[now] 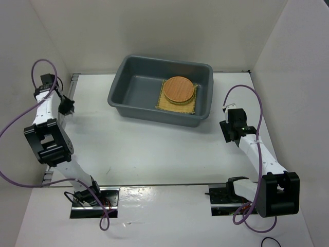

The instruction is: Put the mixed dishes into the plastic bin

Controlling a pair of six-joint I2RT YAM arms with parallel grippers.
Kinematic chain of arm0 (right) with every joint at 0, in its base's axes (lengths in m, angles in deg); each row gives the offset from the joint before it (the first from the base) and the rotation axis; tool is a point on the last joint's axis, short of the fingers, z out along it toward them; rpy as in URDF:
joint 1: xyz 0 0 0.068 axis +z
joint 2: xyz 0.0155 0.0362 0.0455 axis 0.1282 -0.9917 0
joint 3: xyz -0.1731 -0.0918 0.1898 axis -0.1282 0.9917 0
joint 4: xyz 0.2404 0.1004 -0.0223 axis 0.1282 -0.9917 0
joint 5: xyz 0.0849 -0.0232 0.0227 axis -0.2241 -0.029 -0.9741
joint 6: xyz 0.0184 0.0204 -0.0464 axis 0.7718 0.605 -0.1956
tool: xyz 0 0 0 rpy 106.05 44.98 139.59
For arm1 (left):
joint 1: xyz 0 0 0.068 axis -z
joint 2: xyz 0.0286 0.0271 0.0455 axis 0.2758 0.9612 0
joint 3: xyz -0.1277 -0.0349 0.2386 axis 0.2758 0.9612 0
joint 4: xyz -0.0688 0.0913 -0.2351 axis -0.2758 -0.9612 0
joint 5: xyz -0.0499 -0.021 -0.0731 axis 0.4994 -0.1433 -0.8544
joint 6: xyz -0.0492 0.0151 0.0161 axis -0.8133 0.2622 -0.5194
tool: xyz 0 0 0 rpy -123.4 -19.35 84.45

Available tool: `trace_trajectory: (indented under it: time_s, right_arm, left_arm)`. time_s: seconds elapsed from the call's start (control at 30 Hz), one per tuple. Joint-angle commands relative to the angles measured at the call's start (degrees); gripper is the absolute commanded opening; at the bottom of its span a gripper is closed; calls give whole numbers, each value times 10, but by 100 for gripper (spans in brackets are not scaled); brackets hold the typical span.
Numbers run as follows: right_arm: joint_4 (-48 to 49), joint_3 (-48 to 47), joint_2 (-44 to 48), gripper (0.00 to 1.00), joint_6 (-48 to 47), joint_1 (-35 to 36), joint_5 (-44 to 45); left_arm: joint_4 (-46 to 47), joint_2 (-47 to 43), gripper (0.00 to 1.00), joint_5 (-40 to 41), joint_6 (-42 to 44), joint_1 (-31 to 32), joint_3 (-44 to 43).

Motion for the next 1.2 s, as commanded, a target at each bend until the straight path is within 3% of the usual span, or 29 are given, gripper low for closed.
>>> trace_trajectory:
  time_s: [0.0,0.13,0.2,0.27,0.4,0.53,0.73,1.17]
  right_arm:
    - [23,3,4,70,8,6,6]
    - [23,3,9,70,8,6,6]
    - [23,3,15,70,8,6,6]
    - [23,8,15,70,8,6,6]
    - [29,8,26,70,8,6,6]
    - [29,8,26,70,8,6,12]
    - [29,8,26,70,8,6,12]
    - [29,8,20,70,8,6,12]
  left_arm:
    - [57,-73,0,-112,-46,25,-78]
    - [221,-100,0,-226,-58,84,-95]
    - [214,-46,0,-254,12,145,-175]
    - [130,34,0,-249,65,194,-255]
    - [-35,151,0,-135,136,319,-422]
    - [-168,280,0,-62,159,371,-599]
    - [-192,325,0,-2,147,387,-590]
    - [-184,383,6,-46,147,387,-577]
